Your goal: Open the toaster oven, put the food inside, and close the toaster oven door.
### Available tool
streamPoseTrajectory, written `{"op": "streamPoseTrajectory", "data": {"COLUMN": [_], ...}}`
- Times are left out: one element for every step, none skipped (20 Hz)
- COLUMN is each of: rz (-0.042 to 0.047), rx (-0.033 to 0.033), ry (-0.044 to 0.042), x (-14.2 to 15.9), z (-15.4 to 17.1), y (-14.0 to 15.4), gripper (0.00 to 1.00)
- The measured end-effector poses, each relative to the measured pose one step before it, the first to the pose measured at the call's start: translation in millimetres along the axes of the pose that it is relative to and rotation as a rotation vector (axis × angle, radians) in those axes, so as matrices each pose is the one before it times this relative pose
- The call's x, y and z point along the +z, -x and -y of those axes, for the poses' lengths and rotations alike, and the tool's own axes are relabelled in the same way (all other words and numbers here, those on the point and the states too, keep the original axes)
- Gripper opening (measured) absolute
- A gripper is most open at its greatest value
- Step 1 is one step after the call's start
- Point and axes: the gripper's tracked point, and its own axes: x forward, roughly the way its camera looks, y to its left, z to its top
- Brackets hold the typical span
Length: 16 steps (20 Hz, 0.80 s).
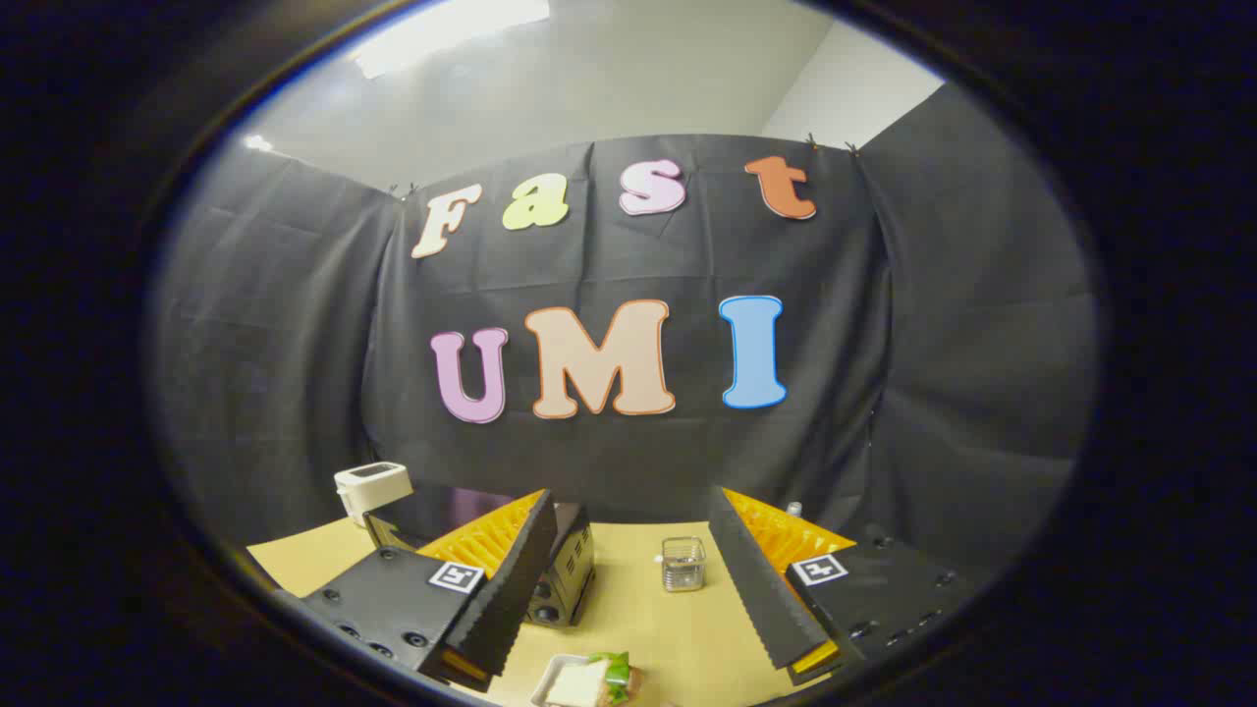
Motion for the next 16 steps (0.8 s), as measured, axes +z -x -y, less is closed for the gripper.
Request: {"op": "streamPoseTrajectory", "data": {"rz": [-0.00534, -0.00343, 0.00310, 0.00204, 0.00225, 0.00240, 0.00124, 0.00051, -0.00027, 0.00293, 0.00245, -0.00178, 0.00000, 0.00193, 0.00469, 0.00736], "rx": [0.00058, -0.00110, 0.00301, 0.00444, 0.00143, -0.00530, -0.00931, -0.01130, -0.00876, -0.00605, -0.00467, 0.00060, 0.00373, 0.00484, 0.00272, 0.00236], "ry": [0.00377, -0.00174, -0.00742, -0.00720, -0.00066, 0.00449, 0.00833, 0.00809, 0.00932, 0.00733, 0.00165, -0.00104, -0.00290, -0.00211, -0.00056, -0.00066], "x": [-2.25, -0.93, 0.37, 1.20, -0.48, 1.59, 1.24, 0.80, -0.30, 1.84, 1.73, 1.70, 0.39, 1.31, 0.23, 0.00], "z": [-0.74, -0.36, -1.11, -2.68, -0.50, 0.10, 0.51, -0.22, -1.57, -3.17, -4.18, -5.39, -7.08, -7.07, -6.65, -8.22], "y": [-1.67, -2.11, -2.14, -2.85, -0.96, -1.69, -1.27, -0.58, 0.25, 1.04, 0.50, 1.40, 1.61, 1.43, 1.92, 0.94], "gripper": [0.97, 0.97, 0.97, 0.97, 0.97, 0.97, 0.97, 0.97, 0.97, 0.97, 0.97, 0.97, 0.97, 0.97, 0.97, 0.97]}}
